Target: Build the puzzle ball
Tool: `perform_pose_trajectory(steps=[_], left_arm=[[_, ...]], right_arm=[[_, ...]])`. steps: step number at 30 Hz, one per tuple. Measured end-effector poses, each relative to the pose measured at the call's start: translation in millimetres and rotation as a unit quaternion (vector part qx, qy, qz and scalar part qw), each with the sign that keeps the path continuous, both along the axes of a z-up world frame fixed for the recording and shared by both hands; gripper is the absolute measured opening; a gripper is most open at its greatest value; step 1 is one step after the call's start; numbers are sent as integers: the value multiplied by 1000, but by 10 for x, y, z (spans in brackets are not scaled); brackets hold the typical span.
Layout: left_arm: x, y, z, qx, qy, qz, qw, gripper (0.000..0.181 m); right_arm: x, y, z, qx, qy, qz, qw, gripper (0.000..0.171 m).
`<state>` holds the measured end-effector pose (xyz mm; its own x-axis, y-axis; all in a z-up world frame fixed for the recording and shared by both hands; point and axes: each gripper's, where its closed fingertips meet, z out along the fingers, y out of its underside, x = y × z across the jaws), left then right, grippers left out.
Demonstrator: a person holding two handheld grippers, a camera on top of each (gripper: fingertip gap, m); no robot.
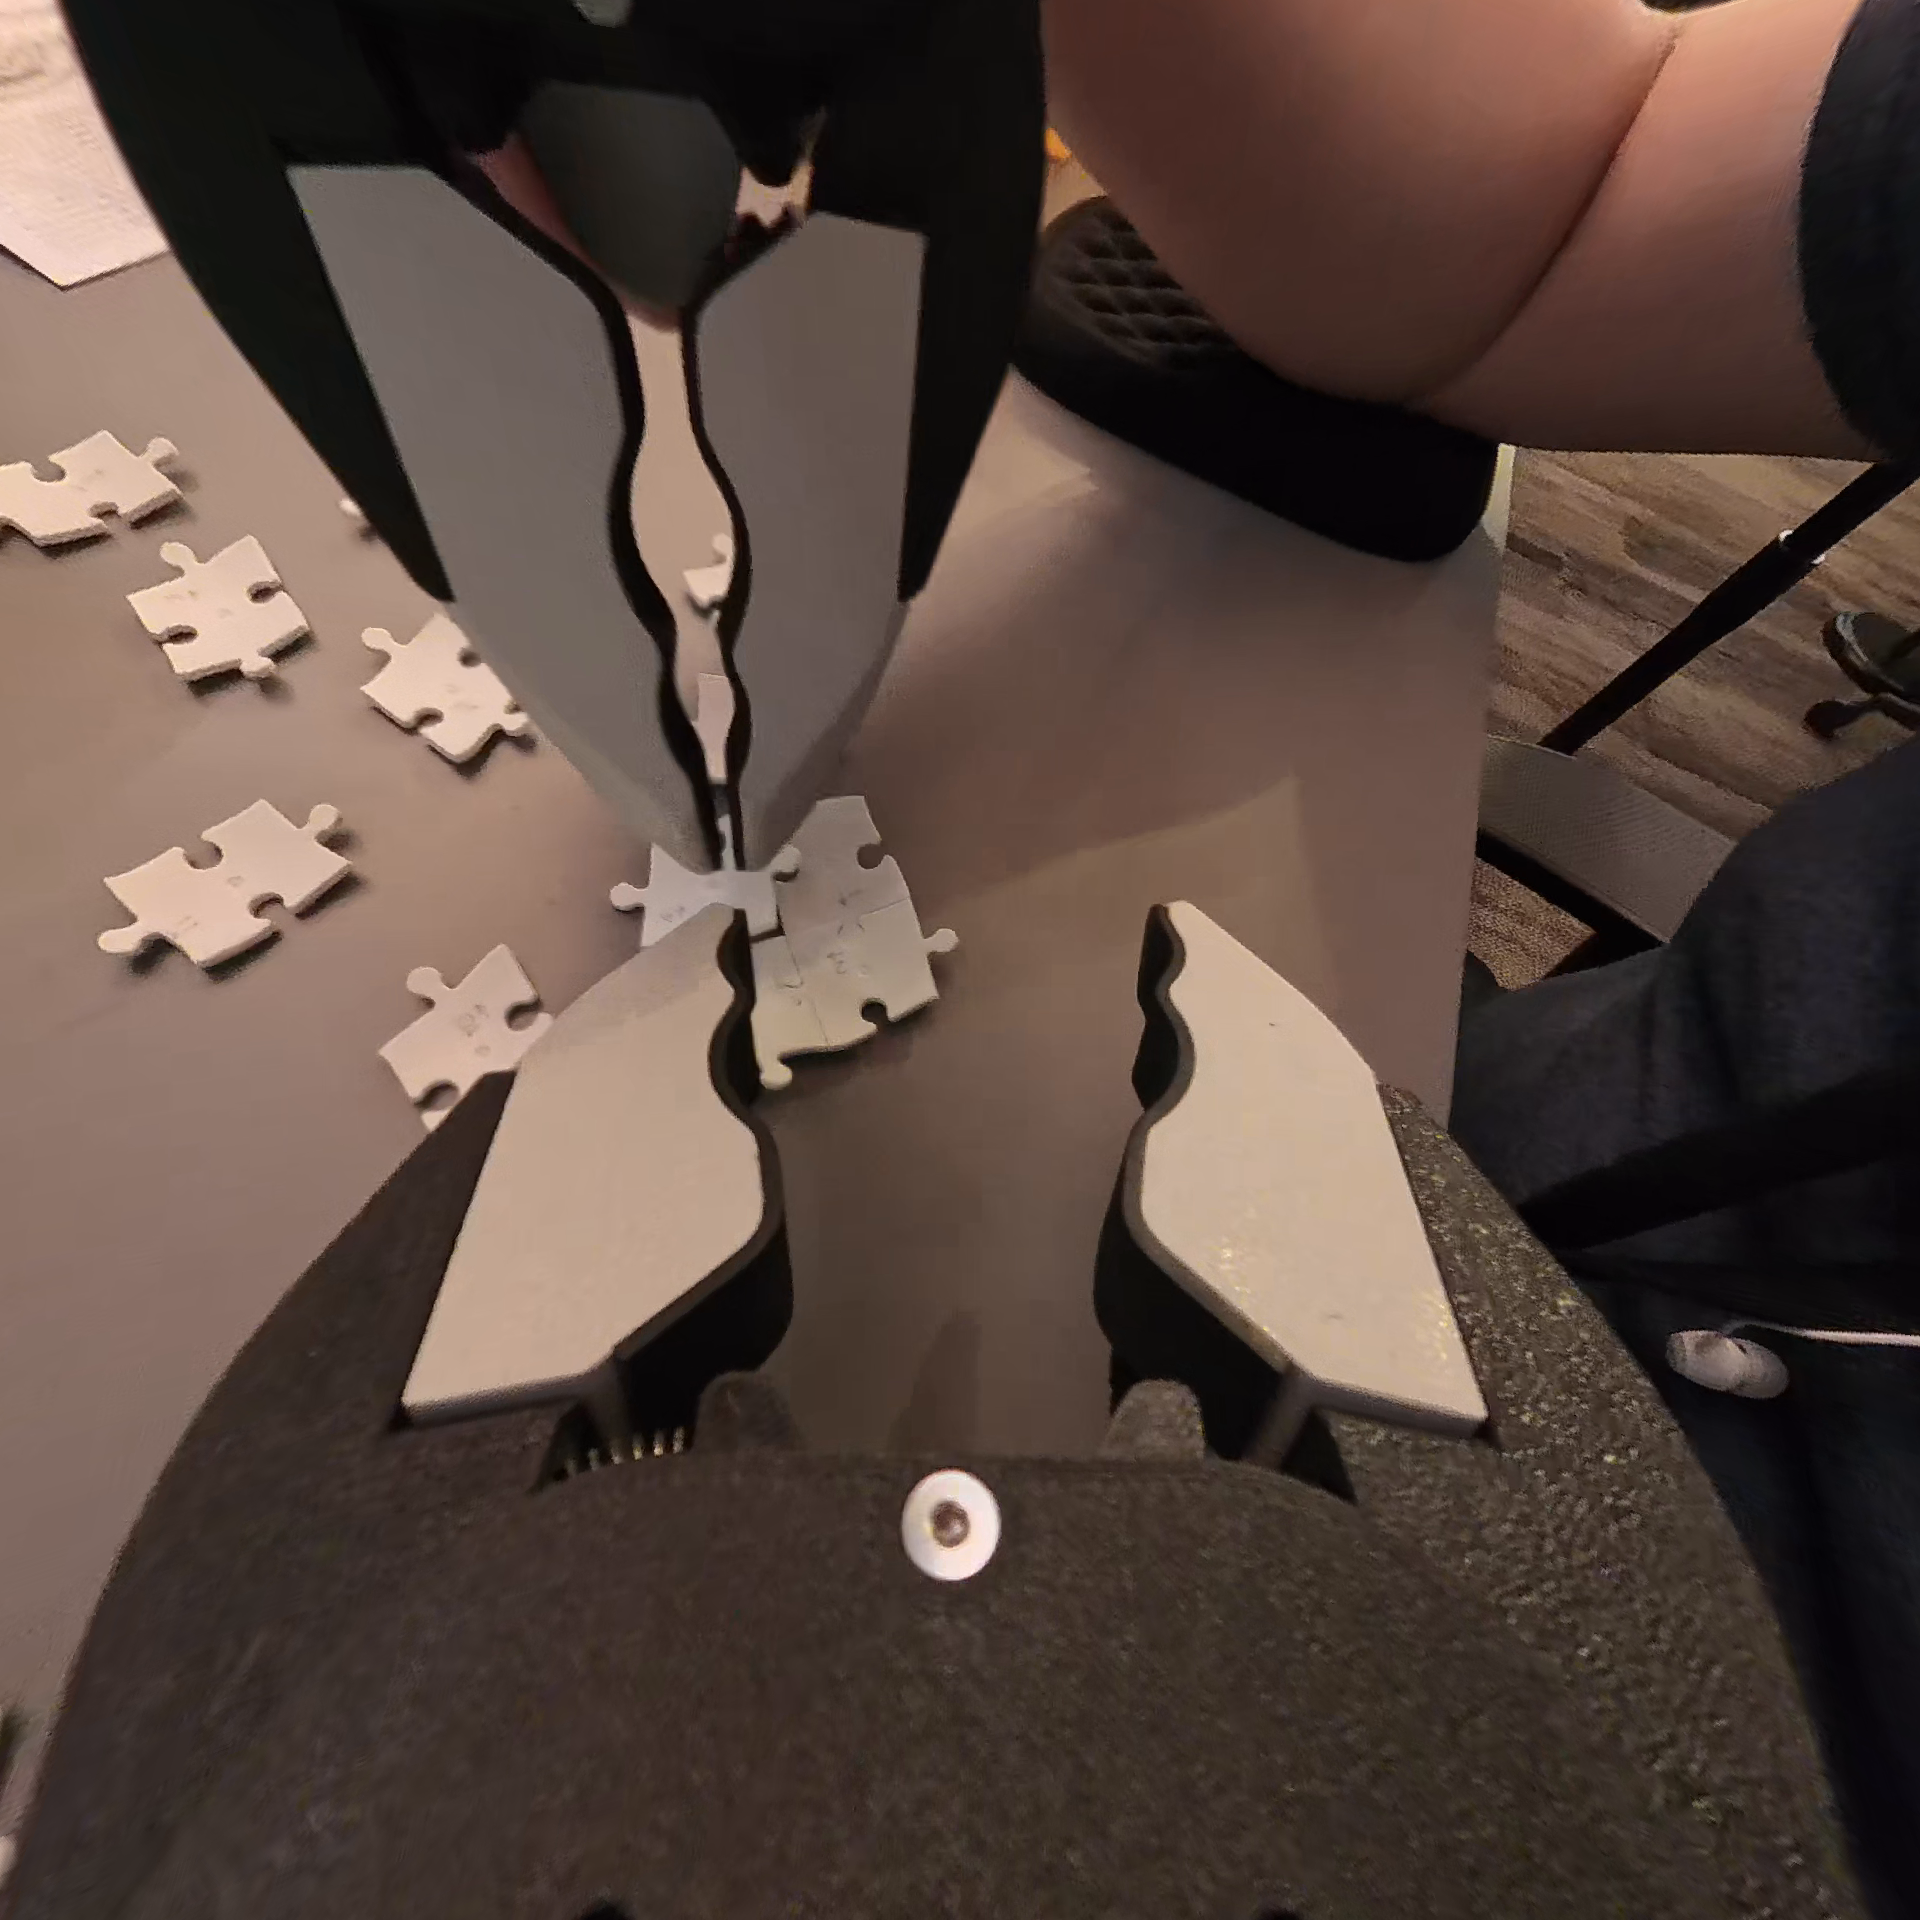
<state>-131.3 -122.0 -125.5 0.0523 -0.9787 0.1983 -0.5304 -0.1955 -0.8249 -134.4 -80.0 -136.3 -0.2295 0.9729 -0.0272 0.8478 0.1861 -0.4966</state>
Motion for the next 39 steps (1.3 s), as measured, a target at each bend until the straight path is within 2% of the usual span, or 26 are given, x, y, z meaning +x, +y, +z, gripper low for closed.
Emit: perform_pose_trajectory(steps=[16,39], left_arm=[[-3,65,-125,-14,36,4,999,69],[49,45,-210,-2,69,-4,998,70]], right_arm=[[29,-44,-196,-13,-34,-6,999,2],[16,-46,-206,-44,-42,-37,997,2]])
